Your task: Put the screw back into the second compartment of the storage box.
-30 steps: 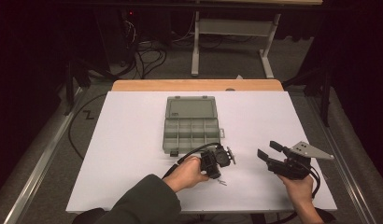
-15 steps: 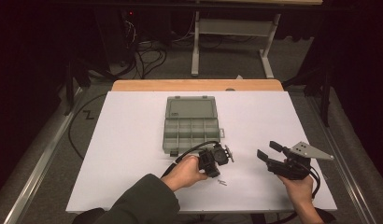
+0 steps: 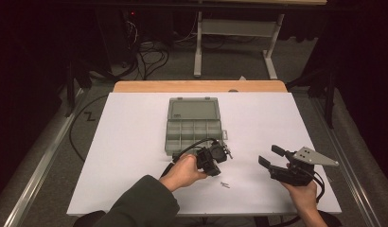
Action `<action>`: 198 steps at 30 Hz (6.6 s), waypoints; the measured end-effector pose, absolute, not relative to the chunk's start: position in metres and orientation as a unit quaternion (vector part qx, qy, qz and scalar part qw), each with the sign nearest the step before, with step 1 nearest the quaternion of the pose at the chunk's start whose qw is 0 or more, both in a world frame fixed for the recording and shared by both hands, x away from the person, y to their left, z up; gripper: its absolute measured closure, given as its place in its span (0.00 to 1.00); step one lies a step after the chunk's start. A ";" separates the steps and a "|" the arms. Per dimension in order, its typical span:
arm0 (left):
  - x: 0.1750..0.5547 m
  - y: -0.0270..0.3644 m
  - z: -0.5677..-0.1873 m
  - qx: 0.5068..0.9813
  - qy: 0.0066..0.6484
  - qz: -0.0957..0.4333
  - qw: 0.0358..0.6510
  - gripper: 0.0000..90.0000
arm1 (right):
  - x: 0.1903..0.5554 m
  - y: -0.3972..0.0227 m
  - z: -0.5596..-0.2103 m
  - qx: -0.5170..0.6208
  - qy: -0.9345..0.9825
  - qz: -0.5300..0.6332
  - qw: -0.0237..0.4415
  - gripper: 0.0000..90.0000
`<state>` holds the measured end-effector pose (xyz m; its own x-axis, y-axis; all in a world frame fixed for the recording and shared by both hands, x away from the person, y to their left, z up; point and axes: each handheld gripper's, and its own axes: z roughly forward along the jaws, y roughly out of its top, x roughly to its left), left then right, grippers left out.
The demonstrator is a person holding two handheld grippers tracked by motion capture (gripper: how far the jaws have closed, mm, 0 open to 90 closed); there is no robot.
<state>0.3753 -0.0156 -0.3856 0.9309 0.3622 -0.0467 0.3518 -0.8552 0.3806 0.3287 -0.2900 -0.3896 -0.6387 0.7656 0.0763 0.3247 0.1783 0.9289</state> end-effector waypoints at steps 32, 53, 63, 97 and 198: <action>0.399 0.044 -0.352 0.931 0.270 0.038 0.241 0.97 | 0.316 -0.286 -0.390 0.330 0.740 0.544 0.217 0.32; 0.427 0.070 -0.338 0.913 0.320 0.047 0.249 0.97 | 0.317 -0.286 -0.389 0.337 0.730 0.555 0.213 0.32; 0.441 0.078 -0.334 0.904 0.342 0.050 0.251 0.97 | 0.317 -0.286 -0.389 0.335 0.732 0.555 0.211 0.32; 0.489 0.086 -0.359 0.881 0.410 0.052 0.228 0.97 | 0.318 -0.286 -0.389 0.333 0.733 0.555 0.211 0.32; 0.397 0.051 -0.343 0.919 0.281 0.076 0.265 0.52 | 0.319 -0.287 -0.389 0.337 0.732 0.553 0.211 0.32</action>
